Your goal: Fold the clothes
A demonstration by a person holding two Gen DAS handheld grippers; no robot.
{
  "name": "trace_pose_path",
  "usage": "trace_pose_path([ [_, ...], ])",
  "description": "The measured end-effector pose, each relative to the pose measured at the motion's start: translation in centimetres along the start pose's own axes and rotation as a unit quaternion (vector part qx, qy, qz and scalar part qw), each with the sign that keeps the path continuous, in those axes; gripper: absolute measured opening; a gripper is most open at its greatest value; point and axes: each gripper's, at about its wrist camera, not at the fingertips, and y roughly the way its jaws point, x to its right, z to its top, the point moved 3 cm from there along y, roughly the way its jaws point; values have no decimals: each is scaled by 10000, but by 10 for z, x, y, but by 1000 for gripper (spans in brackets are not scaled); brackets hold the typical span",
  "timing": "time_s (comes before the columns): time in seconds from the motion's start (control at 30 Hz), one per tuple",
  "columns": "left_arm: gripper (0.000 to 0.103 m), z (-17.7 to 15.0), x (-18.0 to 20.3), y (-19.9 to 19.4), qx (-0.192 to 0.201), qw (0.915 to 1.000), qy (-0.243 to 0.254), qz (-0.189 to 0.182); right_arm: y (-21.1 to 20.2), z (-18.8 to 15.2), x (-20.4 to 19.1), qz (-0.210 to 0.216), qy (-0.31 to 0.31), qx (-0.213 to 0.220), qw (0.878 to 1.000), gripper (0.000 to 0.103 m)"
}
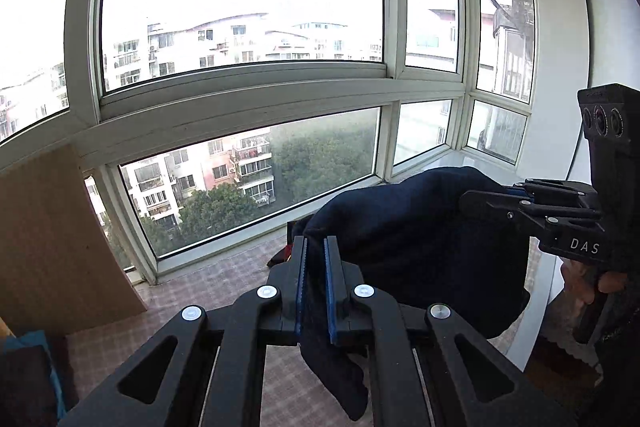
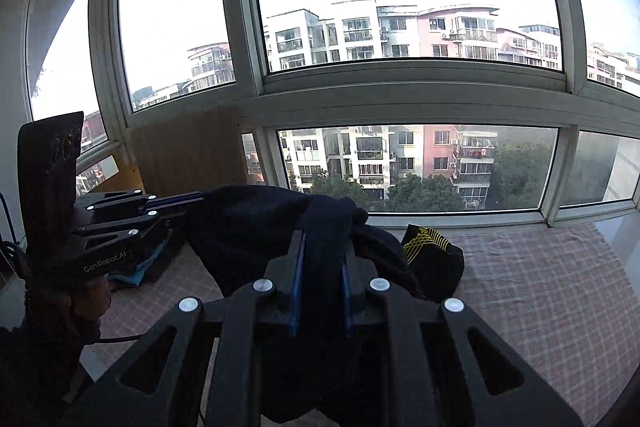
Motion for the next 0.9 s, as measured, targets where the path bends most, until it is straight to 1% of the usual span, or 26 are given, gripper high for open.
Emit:
trace_pose_path([
  [0.07, 7, -9, -24, -33, 62, 9996, 4, 284, 9, 5, -39, 243, -170, -33, 9996, 15],
  [0.1, 0, -15, -36, -50, 72, 9991, 11, 421, 17, 5, -60, 359, -283, -70, 9989, 14],
  [0.13, 0, -21, -49, -64, 73, 9982, 32, 595, 27, 3, -78, 463, -343, -142, 9982, 14],
  [0.17, 0, -31, -63, -73, 24, 9963, 60, 853, 43, -2, -93, 575, -331, -328, 9973, 15],
  [0.2, 0, -44, -79, -77, -128, 9943, 17, 1055, 61, -8, -106, 689, -309, -531, 9957, 18],
  [0.23, 0, -59, -97, -75, -366, 9931, -92, 1113, 87, -15, -114, 780, -178, -741, 9940, 25],
  [0.27, 0, -77, -112, -71, -617, 9909, -155, 1184, 119, -28, -120, 853, -50, -1129, 9899, 53],
  [0.3, 1, -98, -124, -64, -895, 9876, -129, 1280, 152, -42, -126, 922, 74, -1541, 9837, 64],
  [0.33, 1, -120, -135, -57, -1173, 9835, -102, 1375, 179, -57, -128, 903, 209, -1950, 9764, 64],
  [0.4, 1, -162, -155, -44, -1709, 9735, -26, 1521, 216, -91, -121, 801, 502, -2656, 9594, 64],
  [0.47, 2, -199, -159, -32, -2104, 9685, 45, 1328, 219, -110, -110, 783, 812, -2823, 9527, 64],
  [0.5, 2, -216, -157, -27, -2270, 9668, 61, 1169, 208, -118, -101, 754, 891, -2689, 9561, 64],
  [0.53, 2, -231, -151, -25, -2393, 9662, 94, 957, 196, -126, -96, 720, 754, -2608, 9597, 64],
  [0.57, 4, -242, -147, -22, -2496, 9653, 122, 753, 184, -133, -92, 686, 584, -2540, 9630, 64],
  [0.6, 9, -252, -142, -18, -2585, 9642, 150, 571, 180, -144, -84, 532, 330, -2620, 9630, 64],
  [0.67, 12, -263, -132, -8, -2693, 9624, 203, 295, 168, -168, -71, 103, -225, -2867, 9577, 64],
  [0.73, 14, -266, -116, 3, -2748, 9611, 264, -24, 160, -198, -63, -143, -620, -3148, 9470, 64],
  [0.77, 18, -268, -108, 9, -2786, 9596, 344, -194, 158, -213, -59, -233, -779, -3290, 9408, 64],
  [0.83, 29, -273, -93, 21, -2845, 9558, 552, -499, 154, -236, -57, -254, -904, -3427, 9348, 64],
  [0.87, 37, -276, -86, 28, -2874, 9534, 668, -629, 154, -245, -58, -215, -947, -3440, 9339, 64],
  [0.9, 38, -279, -81, 35, -2914, 9507, 781, -717, 155, -252, -61, -192, -1034, -3443, 9329, 64],
])
